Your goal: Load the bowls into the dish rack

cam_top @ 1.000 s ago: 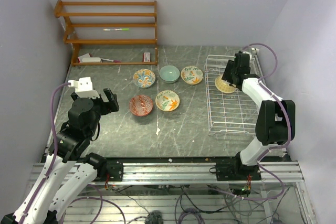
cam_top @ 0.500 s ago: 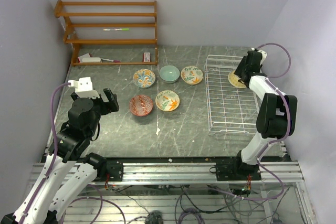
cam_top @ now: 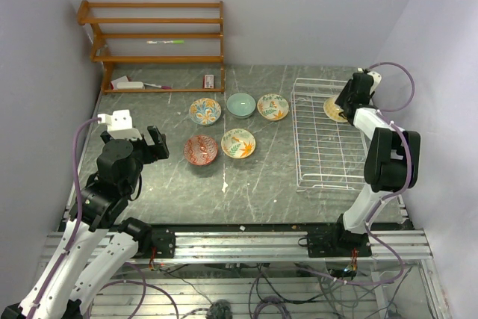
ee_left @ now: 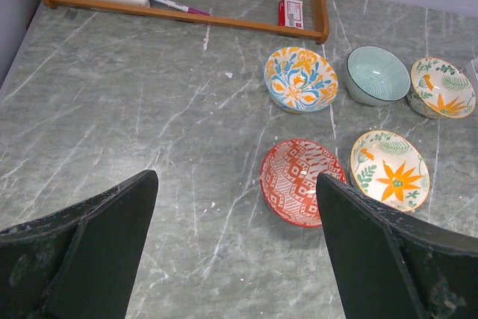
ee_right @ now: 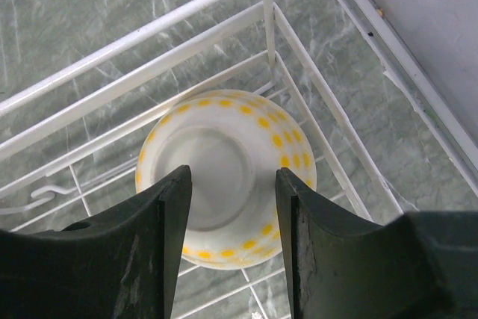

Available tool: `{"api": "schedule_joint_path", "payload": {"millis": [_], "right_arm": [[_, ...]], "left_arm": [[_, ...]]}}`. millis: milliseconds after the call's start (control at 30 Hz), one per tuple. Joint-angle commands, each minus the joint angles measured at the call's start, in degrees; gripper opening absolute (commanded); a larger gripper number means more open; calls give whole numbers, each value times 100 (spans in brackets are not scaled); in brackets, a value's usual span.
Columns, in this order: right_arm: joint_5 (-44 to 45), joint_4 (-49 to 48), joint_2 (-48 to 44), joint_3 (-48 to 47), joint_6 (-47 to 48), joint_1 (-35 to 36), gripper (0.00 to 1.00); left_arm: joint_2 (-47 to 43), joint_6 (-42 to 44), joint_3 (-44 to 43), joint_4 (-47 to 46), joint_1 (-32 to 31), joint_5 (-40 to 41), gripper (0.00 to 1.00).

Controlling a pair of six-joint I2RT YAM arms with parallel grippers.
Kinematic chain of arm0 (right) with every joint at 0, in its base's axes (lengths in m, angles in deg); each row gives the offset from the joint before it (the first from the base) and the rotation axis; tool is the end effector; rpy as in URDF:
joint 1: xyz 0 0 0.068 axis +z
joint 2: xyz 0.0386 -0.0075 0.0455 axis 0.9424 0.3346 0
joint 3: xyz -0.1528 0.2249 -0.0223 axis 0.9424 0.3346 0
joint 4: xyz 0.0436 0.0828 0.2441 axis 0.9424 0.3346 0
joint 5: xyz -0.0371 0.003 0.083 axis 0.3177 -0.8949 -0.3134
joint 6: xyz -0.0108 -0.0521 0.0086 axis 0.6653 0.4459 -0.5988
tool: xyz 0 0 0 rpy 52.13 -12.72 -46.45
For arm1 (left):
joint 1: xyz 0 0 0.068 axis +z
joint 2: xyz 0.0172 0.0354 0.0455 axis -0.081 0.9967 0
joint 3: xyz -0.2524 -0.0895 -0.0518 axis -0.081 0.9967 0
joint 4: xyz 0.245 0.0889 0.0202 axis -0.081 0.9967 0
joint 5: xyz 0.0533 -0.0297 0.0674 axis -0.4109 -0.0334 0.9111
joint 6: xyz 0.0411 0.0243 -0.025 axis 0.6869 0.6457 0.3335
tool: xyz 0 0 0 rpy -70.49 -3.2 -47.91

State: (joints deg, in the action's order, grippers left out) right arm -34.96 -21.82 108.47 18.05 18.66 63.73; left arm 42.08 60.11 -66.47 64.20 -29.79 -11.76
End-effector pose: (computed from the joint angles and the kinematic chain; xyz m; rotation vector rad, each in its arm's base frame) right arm 0.4030 -0.0574 0.2169 0.6526 2.0228 -0.1583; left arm 0.1116 -0.0363 0.3424 -0.1872 1.8093 -0.1483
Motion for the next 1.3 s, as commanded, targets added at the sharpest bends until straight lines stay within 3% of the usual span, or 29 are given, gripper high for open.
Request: {"api": "schedule_joint_path", "payload": {"millis": [0, 167, 333, 467, 733, 900, 1067, 1267], "right_arm": [[50, -217, 154, 118, 16, -31, 50], [170, -492, -97, 380, 11, -31, 70], [229, -386, -271, 399, -6, -29, 75], [276, -342, -790, 626, 48, 76, 99], [375, 272, -1992, 752, 140, 644, 100], [-24, 749, -2444, 538, 269, 1544, 100], [-629, 1356, -2202, -9, 471, 2563, 96], [-830, 1862, -1444, -656, 768, 4314, 95]], "left_arm": [[20, 65, 55, -58, 54, 106, 98], [-24, 52, 61, -55, 54, 116, 98], [-29, 46, 58, -46, 54, 123, 98], [-52, 31, 50, -43, 54, 147, 98], [-125, -21, 36, -26, 56, 195, 98], [-222, -104, 25, 27, 54, 372, 98], [-330, -181, 26, 88, 54, 521, 98], [-384, -285, -12, 156, 62, 820, 98]]}}
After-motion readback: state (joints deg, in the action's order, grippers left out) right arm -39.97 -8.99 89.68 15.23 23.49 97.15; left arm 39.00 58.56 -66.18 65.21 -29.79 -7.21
